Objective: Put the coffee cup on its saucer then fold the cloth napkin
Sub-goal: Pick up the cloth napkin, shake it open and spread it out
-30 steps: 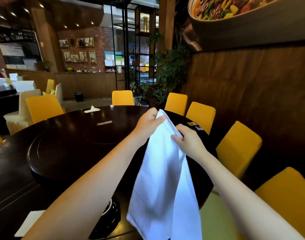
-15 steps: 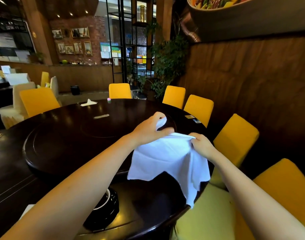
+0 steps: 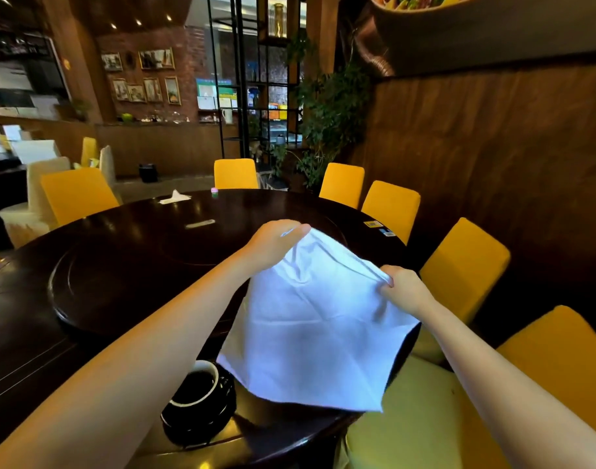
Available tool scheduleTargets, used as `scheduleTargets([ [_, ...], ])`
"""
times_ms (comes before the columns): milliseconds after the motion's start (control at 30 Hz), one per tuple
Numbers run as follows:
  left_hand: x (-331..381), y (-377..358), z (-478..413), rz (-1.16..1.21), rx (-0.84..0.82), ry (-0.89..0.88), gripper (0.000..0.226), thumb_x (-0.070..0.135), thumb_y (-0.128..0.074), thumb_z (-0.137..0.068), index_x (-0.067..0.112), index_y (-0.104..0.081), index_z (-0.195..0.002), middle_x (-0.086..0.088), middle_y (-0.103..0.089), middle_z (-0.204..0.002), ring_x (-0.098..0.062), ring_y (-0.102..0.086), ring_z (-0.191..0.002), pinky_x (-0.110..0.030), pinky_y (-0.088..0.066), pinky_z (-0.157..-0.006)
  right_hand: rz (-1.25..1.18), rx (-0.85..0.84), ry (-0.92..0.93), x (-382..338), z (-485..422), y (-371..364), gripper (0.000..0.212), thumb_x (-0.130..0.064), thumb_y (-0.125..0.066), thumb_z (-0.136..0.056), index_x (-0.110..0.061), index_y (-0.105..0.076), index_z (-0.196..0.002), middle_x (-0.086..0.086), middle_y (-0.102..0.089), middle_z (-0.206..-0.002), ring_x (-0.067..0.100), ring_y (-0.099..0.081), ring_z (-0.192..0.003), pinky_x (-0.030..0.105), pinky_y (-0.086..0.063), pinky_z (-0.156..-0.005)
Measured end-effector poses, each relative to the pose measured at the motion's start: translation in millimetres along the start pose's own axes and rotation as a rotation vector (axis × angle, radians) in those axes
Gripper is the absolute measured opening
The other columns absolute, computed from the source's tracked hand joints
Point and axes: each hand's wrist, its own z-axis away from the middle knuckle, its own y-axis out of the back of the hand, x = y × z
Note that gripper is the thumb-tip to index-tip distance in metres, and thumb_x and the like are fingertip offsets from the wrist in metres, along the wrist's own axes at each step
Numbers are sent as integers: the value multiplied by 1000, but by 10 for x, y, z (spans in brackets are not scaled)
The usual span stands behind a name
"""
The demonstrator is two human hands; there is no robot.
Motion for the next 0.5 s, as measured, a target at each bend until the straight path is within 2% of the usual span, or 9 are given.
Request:
scheduleTargets([
  [67,79,-22,-10,102,27,24,29,27,-41,-98,8,-53,-80,3,-42,-70,-7,-39,-65,-16,-33,-62,-108,-13,34,-89,23,-5,13,0,-46,-84,-4,-55,-76,0,-49,-63,24,-50,-63,30,-33,-57],
  [100,106,-48,-24,139,37,32,25,26,-39,-98,10,-56,-89,8,-48,-77,-1,-45,-71,-12,-35,-65,-176,-22,68,-167,33,1,20,-1,-44,-88,-11,-61,-85,-2,-57,-71,17,-53,-67,28,-36,-61],
  [167,122,-107,-79,194,104,50,23,23,-38,-99,12,-58,-104,10,-55,-92,1,-49,-86,-7,-37,-73,-285,-22,132,-307,37,14,30,-6,-39,-95,-15,-61,-113,-3,-63,-103,11,-57,-93,24,-40,-80],
  [200,130,-133,-103,220,150,66,22,20,-38,-98,13,-58,-104,8,-56,-93,-3,-50,-89,-9,-37,-74,-300,3,153,-348,15,12,33,-8,-38,-96,-12,-57,-123,1,-59,-116,14,-53,-107,23,-37,-89],
  [267,162,-175,-139,293,233,104,19,16,-38,-97,14,-57,-94,6,-55,-86,-11,-49,-87,-19,-39,-73,-301,60,164,-390,-28,28,34,-9,-37,-97,-7,-52,-128,10,-53,-126,21,-47,-119,23,-30,-94],
  [367,214,-212,-152,371,232,154,15,24,-47,-94,14,-54,-86,2,-50,-81,-12,-47,-79,-25,-37,-71,-367,33,132,-422,-10,113,29,-18,-44,-97,-11,-53,-123,6,-57,-118,20,-53,-111,20,-36,-81],
  [433,238,-240,-145,387,116,168,22,37,-59,-86,15,-55,-86,3,-51,-81,-11,-50,-77,-25,-39,-69,-439,-36,191,-527,73,176,31,-27,-52,-94,-16,-53,-122,0,-60,-114,11,-57,-103,13,-42,-76],
  [500,262,-311,-145,347,-18,144,24,40,-68,-78,19,-58,-85,1,-55,-87,-12,-55,-83,-27,-43,-72,-490,-53,281,-682,116,206,30,-27,-57,-90,-19,-54,-120,4,-63,-103,7,-59,-90,13,-44,-73],
])
